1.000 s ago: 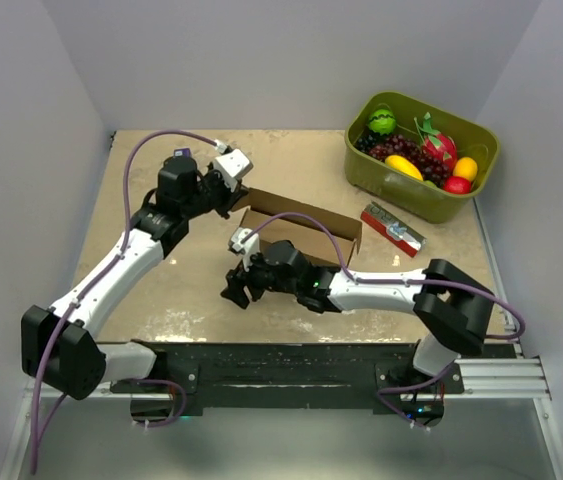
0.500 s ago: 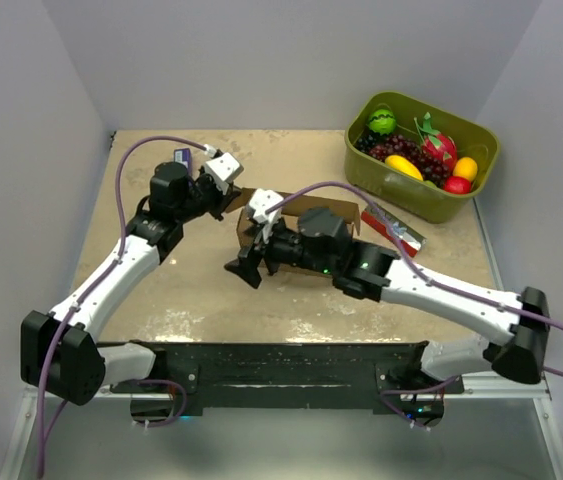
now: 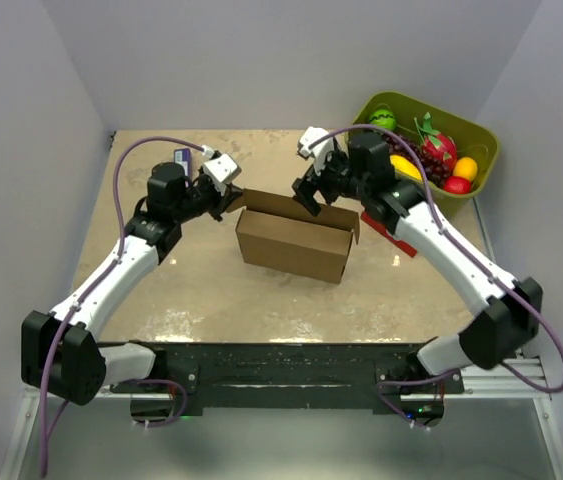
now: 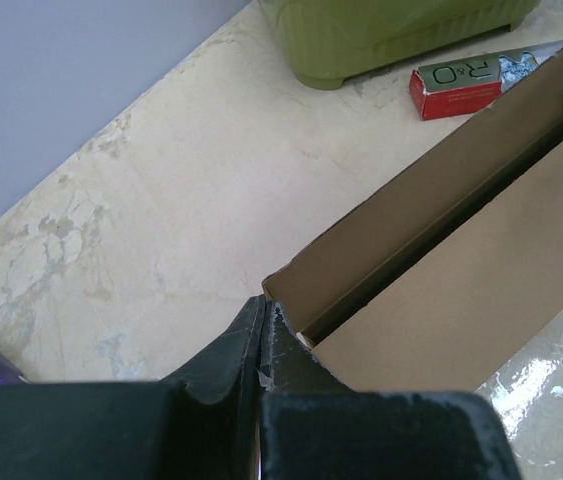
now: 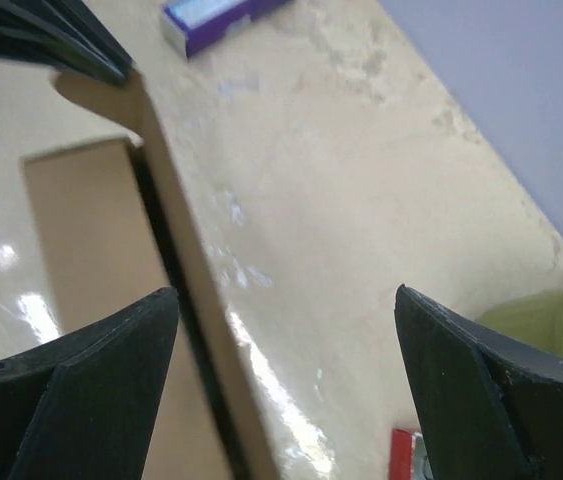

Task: Fold the paper box

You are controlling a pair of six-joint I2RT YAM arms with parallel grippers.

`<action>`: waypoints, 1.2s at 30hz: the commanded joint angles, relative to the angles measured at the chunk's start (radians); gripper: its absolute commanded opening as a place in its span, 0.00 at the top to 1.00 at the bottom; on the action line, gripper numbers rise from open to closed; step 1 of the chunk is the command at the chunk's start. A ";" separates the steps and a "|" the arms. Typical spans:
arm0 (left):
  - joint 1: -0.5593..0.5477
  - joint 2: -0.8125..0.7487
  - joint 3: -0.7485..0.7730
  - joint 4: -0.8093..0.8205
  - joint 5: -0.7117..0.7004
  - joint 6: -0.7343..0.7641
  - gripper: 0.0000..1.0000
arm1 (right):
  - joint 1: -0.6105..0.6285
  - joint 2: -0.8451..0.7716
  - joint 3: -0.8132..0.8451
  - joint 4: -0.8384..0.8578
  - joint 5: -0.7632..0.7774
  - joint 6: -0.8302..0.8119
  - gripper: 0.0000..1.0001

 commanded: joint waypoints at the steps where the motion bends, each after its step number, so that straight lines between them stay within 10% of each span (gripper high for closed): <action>1: 0.010 0.007 -0.011 -0.010 0.055 0.008 1.00 | -0.080 0.128 0.167 -0.080 -0.184 -0.147 0.10; 8: 0.023 0.012 -0.010 -0.013 0.051 0.007 1.00 | -0.122 0.311 0.376 -0.283 -0.351 -0.207 0.15; 36: 0.023 0.029 0.001 -0.007 0.095 -0.032 1.00 | -0.037 0.259 0.298 -0.321 -0.333 -0.077 0.28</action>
